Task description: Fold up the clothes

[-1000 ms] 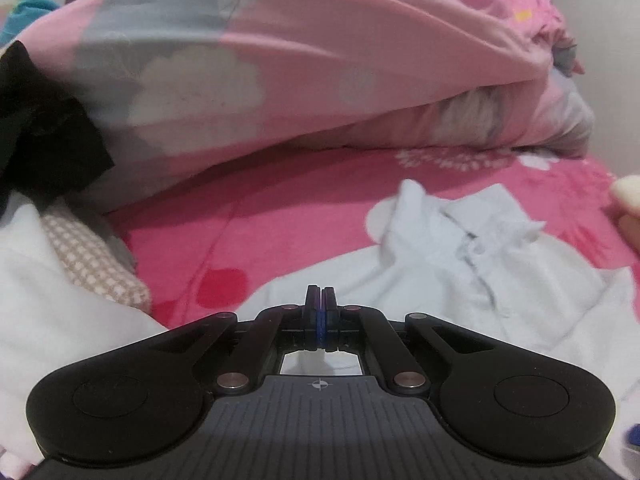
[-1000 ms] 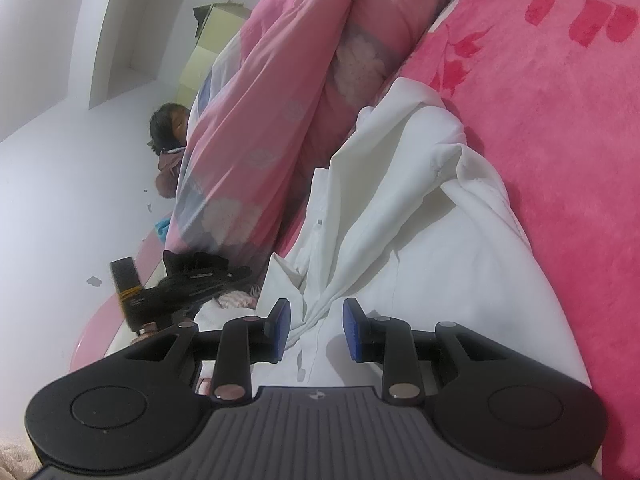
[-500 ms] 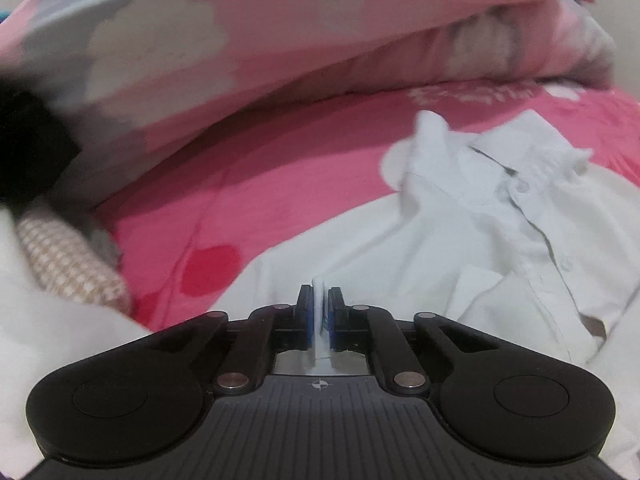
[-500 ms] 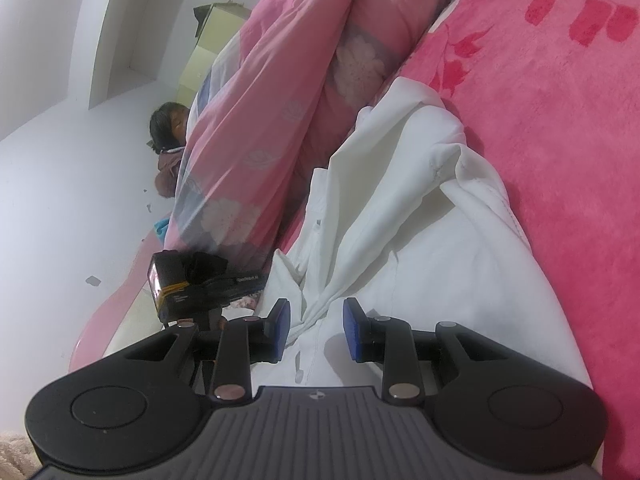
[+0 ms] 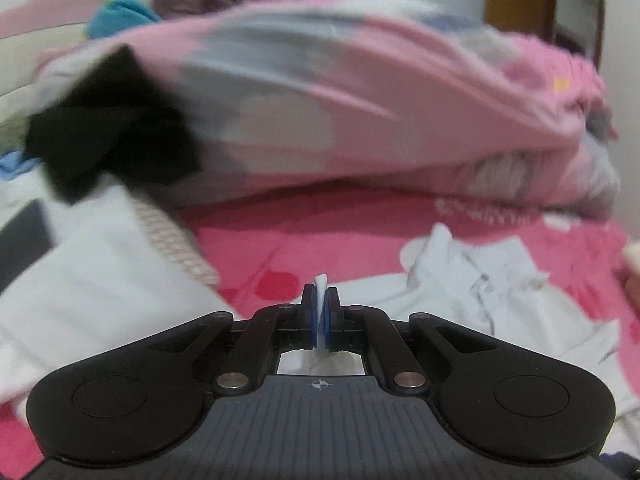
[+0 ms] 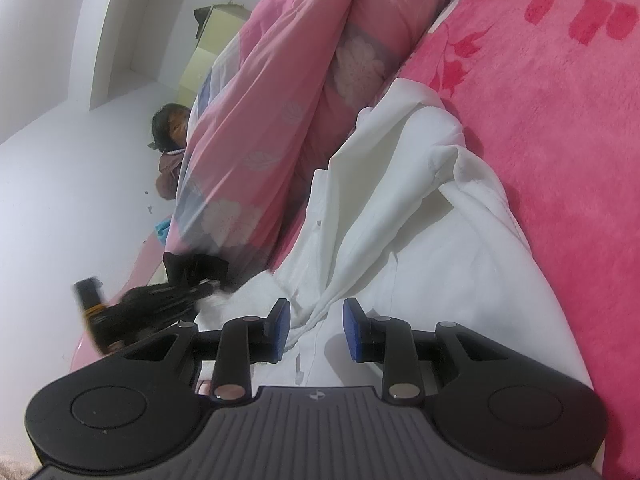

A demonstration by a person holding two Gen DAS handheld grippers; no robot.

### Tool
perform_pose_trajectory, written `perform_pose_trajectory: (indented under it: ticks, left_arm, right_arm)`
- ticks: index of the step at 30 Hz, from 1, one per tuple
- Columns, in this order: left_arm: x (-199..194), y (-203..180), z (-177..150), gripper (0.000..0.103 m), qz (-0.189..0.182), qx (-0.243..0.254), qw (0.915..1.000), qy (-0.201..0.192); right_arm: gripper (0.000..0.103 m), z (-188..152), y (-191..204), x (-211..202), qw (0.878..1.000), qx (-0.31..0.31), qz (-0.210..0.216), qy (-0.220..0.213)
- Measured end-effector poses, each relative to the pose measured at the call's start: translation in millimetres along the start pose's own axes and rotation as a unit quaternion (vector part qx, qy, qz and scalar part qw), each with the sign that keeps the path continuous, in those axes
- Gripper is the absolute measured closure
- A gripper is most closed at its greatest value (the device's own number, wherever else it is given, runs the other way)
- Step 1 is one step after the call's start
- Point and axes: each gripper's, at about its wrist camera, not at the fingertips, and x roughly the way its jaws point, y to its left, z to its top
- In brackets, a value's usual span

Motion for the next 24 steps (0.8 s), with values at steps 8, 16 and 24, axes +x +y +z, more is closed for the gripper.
perform_pose_trajectory:
  ticks: [8,16,24]
  left_arm:
    - [-52,21,-28,0.100,0.021,-0.043,0.9989,0.002]
    - [-82,44,-39,0.069,0.041,-0.042,0.9981,-0.018]
    - [-46,-67,-4,0.065,-0.186,0.059,0.9783,0.070]
  right_arm:
    - [0.072,1,-1,0,1.000,0.003,0.002,-0.001]
    - [0.072,2,-1,0,1.000,0.007,-0.001,-0.003]
    - [0.072,1,4,-4,1.000,-0.004,-0.015,-0.010]
